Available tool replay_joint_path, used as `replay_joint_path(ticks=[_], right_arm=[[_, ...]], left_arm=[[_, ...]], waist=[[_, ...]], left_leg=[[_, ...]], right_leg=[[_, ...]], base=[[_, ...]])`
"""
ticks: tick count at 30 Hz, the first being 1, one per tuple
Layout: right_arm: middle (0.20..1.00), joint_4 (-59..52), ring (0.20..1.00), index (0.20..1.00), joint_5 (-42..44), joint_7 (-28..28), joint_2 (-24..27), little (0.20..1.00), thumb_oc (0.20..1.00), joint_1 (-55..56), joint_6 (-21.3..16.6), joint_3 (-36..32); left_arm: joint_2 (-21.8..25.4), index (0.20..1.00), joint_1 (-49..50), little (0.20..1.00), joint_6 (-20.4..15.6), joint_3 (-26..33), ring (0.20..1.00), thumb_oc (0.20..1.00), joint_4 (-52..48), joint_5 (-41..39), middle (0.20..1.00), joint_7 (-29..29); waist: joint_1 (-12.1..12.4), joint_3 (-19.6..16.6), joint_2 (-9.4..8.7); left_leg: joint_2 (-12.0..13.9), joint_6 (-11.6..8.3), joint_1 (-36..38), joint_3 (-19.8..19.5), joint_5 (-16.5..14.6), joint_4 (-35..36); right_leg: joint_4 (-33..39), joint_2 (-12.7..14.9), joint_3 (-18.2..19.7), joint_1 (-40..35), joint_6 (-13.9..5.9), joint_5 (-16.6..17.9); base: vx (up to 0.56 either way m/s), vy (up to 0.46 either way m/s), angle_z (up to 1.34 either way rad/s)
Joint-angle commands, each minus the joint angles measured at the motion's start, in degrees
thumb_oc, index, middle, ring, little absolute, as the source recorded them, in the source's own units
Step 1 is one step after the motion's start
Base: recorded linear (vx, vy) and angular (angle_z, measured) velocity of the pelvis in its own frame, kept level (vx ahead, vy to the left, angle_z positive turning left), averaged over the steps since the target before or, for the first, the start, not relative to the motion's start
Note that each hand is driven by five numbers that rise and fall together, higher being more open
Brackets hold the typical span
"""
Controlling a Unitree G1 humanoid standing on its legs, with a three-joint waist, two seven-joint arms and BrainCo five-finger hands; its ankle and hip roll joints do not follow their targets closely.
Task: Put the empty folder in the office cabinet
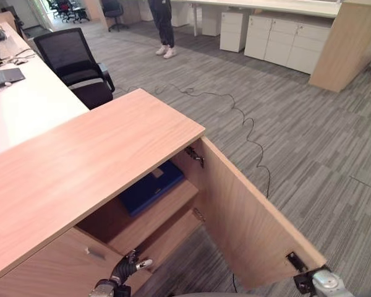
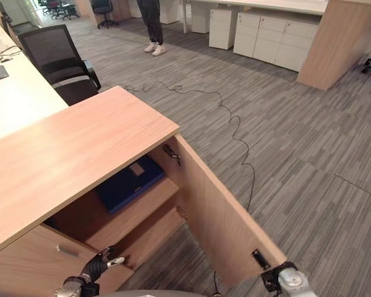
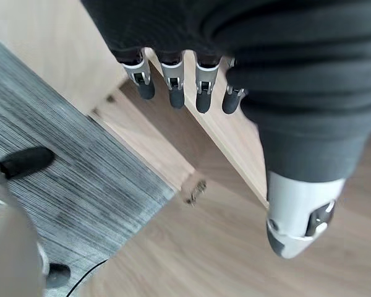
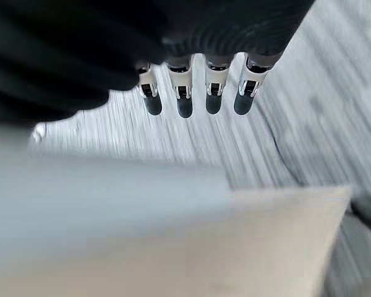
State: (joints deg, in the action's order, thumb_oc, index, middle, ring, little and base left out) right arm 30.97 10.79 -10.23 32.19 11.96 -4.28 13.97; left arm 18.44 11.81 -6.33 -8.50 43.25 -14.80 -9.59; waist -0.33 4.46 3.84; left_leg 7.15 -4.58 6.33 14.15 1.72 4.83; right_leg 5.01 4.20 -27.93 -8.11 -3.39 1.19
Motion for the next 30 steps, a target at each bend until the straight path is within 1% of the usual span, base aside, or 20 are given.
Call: replay_joint_path(ticks=[1,2,4,5,7,9,10,11,12,14,15,16,18,20,23,25,26,28,29,30], right_arm=[[1.0,-6.0,1.0,1.0,-1.6,-2.7,-3.0,1.0,1.0,-5.0,-2.1,4.5],[1.0,-6.0,1.0,1.0,-1.6,-2.7,-3.0,1.0,1.0,-5.1,-2.1,4.6],[1.0,-6.8,1.0,1.0,-1.2,-2.9,-3.2,1.0,1.0,-6.6,-2.3,6.4],[1.0,-7.5,1.0,1.0,-0.9,-2.8,-3.6,1.0,1.0,-7.7,-2.5,7.7],[1.0,-7.6,1.0,1.0,-0.9,-2.5,-3.9,1.0,1.0,-8.6,-2.7,8.6],[1.0,-7.7,1.0,1.0,-0.3,-1.2,-4.5,1.0,1.0,-12.4,-3.0,10.8],[1.0,-7.9,1.0,1.0,-0.6,-0.8,-4.9,1.0,1.0,-14.0,-3.0,11.8],[1.0,-7.6,1.0,1.0,-0.7,-0.5,-5.4,1.0,1.0,-14.9,-3.0,12.3],[1.0,-7.2,1.0,1.0,-0.7,-0.3,-6.0,1.0,1.0,-16.0,-3.1,12.9],[1.0,-8.1,1.0,1.0,0.0,0.0,-6.6,1.0,1.0,-17.6,-3.2,13.5],[1.0,-8.5,1.0,1.0,1.0,0.2,-7.1,1.0,1.0,-18.3,-3.2,13.6],[1.0,-9.0,1.0,1.0,1.7,0.5,-7.5,1.0,1.0,-18.5,-3.2,13.2],[1.0,-8.9,1.0,1.0,1.8,0.9,-7.9,1.0,1.0,-18.9,-3.1,12.8],[1.0,-8.7,1.0,1.0,1.7,1.2,-8.4,1.0,1.0,-19.3,-3.0,12.7],[1.0,-7.7,1.0,1.0,1.9,1.9,-9.5,1.0,1.0,-20.0,-2.9,12.0],[1.0,-7.6,1.0,1.0,1.9,1.9,-9.6,1.0,1.0,-20.0,-3.0,12.0],[1.0,-6.8,1.0,1.0,2.1,2.6,-10.1,1.0,1.0,-19.9,-2.9,11.2],[1.0,-5.8,1.0,1.0,2.1,3.3,-10.8,1.0,1.0,-20.0,-2.9,10.3],[1.0,-5.0,1.0,1.0,2.3,3.8,-11.3,1.0,1.0,-19.7,-2.9,9.2],[1.0,-4.9,1.0,1.0,2.3,3.8,-11.4,1.0,1.0,-19.8,-2.9,9.2]], left_arm=[[3.3,1.0,-2.7,1.0,-2.0,3.1,1.0,1.0,-1.7,-2.9,1.0,1.0],[3.3,1.0,-2.7,1.0,-2.0,3.1,1.0,1.0,-1.7,-2.9,1.0,1.0],[3.0,1.0,-3.6,1.0,-2.4,3.0,1.0,1.0,-1.8,-4.3,1.0,1.7],[2.4,1.0,-4.5,1.0,-2.5,3.3,1.0,1.0,-0.5,-5.2,1.0,2.4],[1.9,1.0,-5.1,1.0,-2.5,3.4,1.0,1.0,0.6,-6.0,1.0,2.9],[0.7,1.0,-7.0,1.0,-2.5,3.4,1.0,1.0,4.6,-6.3,1.0,4.3],[0.5,1.0,-7.3,1.0,-2.1,3.5,1.0,1.0,6.3,-6.0,1.0,4.8],[0.4,1.0,-7.4,1.0,-2.1,3.8,1.0,1.0,7.3,-5.7,1.0,4.9],[0.4,1.0,-7.5,1.0,-2.0,3.9,1.0,1.0,8.2,-5.3,1.0,5.2],[0.5,1.0,-7.4,1.0,-1.8,3.9,1.0,1.0,10.0,-4.4,1.0,5.4],[0.5,1.0,-7.4,1.0,-1.7,4.2,1.0,1.0,10.9,-4.0,1.0,5.5],[0.5,1.0,-7.0,1.0,-1.6,4.4,1.0,1.0,11.0,-3.7,1.0,5.5],[0.4,1.0,-6.6,1.0,-1.3,4.2,1.0,1.0,11.3,-3.0,1.0,5.2],[0.6,1.0,-6.3,1.0,-1.0,4.3,1.0,1.0,11.4,-2.4,1.0,5.1],[1.6,1.0,-6.2,1.0,-0.8,4.0,1.0,1.0,11.5,-0.4,1.0,4.9],[1.7,1.0,-6.3,1.0,-0.7,4.0,1.0,1.0,11.4,-0.3,1.0,4.9],[2.2,1.0,-6.0,1.0,-0.8,3.7,1.0,1.0,10.7,0.5,1.0,4.8],[2.7,1.0,-5.9,1.0,-0.6,3.6,1.0,1.0,10.6,1.4,1.0,4.6],[3.1,1.0,-5.9,1.0,-0.6,3.8,1.0,1.0,10.4,1.6,1.0,4.5],[3.1,1.0,-5.9,1.0,-0.6,3.7,1.0,1.0,10.4,1.6,1.0,4.5]], waist=[[2.3,1.7,-3.88],[2.3,1.7,-3.88],[3.2,2.8,-3.86],[4.0,3.3,-3.93],[4.2,3.5,-3.84],[3.9,4.5,-4.1],[3.6,3.9,-4.15],[3.3,3.9,-4.15],[3.2,3.7,-4.03],[3.3,3.2,-3.95],[3.3,3.2,-4.01],[3.4,2.7,-3.97],[3.8,2.4,-3.82],[4.0,2.2,-3.91],[5.8,2.3,-5.0],[5.8,2.3,-5.11],[6.5,2.3,-5.54],[6.9,2.4,-5.89],[7.0,2.6,-5.95],[7.0,2.6,-6.02]], left_leg=[[3.5,-4.26,-0.5,0.8,4.5,-0.8],[3.5,-4.27,-0.6,0.7,4.5,-0.8],[3.7,-4.75,-2.5,-0.7,6.0,-1.2],[3.7,-5.05,-3.8,-1.7,6.2,-1.6],[3.9,-5.13,-5.0,-2.2,6.3,-2.6],[6.2,-5.3,-7.3,3.3,6.7,-6.9],[7.6,-5.74,-6.3,6.7,5.5,-7.7],[8.3,-5.89,-5.8,8.9,4.9,-8.8],[8.8,-6.04,-5.0,10.6,4.4,-9.7],[9.0,-6.27,-3.7,12.0,3.5,-11.1],[8.6,-6.15,-3.1,12.1,2.1,-12.4],[7.4,-5.5,-2.0,12.6,0.5,-11.7],[6.5,-4.81,-1.8,12.9,0.2,-10.0],[5.8,-4.33,-1.4,12.8,0.0,-8.6],[4.3,-3.06,-1.5,11.7,-0.2,-6.6],[4.2,-2.95,-1.5,11.7,-0.1,-6.4],[3.0,-1.94,-1.2,10.8,-0.4,-4.9],[1.8,-1.11,-0.9,10.2,-0.4,-3.1],[0.7,-0.31,-0.3,10.2,-0.3,-1.0],[0.5,-0.18,-0.3,10.2,-0.3,-0.9]], right_leg=[[-0.1,4.5,3.0,1.2,-5.12,-0.4],[-0.1,4.5,3.0,1.2,-5.12,-0.4],[-0.1,4.6,2.1,1.5,-4.98,-0.6],[0.0,4.8,1.0,1.6,-4.9,-0.7],[0.0,5.0,-0.1,1.6,-4.89,-0.8],[-0.3,6.4,-3.6,1.8,-4.41,-0.9],[-0.5,6.6,-4.2,1.6,-4.24,-2.2],[-0.5,6.5,-5.0,1.6,-3.78,-2.5],[-0.6,6.5,-6.1,1.5,-3.39,-2.4],[-0.8,6.8,-8.4,1.4,-2.62,-2.1],[-0.9,6.9,-10.5,1.0,-2.0,-2.0],[-1.1,7.1,-12.9,0.7,-1.58,-1.8],[-1.2,7.1,-14.2,0.2,-1.75,-1.2],[-1.3,7.0,-14.5,-0.2,-2.03,-0.8],[-3.5,8.0,-14.9,-0.4,-2.76,-0.4],[-3.7,8.2,-15.0,-0.3,-2.85,-0.4],[-4.9,9.0,-15.3,-0.2,-3.5,0.0],[-6.1,9.8,-15.3,0.2,-4.27,0.5],[-7.9,10.8,-15.2,1.1,-5.34,1.1],[-8.2,11.0,-15.1,1.2,-5.5,1.1]], base=[[-0.02,-0.055,0.17],[-0.04,-0.048,0.23],[-0.1,-0.038,0.16],[-0.08,-0.039,0.18],[-0.09,-0.017,0.48],[-0.15,0.002,1.12],[-0.06,-0.019,0.88],[-0.05,-0.019,0.49],[-0.09,0.006,0.57],[-0.09,0.044,0.84],[-0.07,0.069,1.38],[-0.05,0.081,1.46],[0.01,0.092,1.34],[0.03,0.104,1.42],[0.01,0.114,0.63],[-0.01,0.09,0.19],[0.0,0.152,0.33],[-0.01,0.197,0.28],[-0.01,0.163,0.22],[-0.02,0.19,0.2]])
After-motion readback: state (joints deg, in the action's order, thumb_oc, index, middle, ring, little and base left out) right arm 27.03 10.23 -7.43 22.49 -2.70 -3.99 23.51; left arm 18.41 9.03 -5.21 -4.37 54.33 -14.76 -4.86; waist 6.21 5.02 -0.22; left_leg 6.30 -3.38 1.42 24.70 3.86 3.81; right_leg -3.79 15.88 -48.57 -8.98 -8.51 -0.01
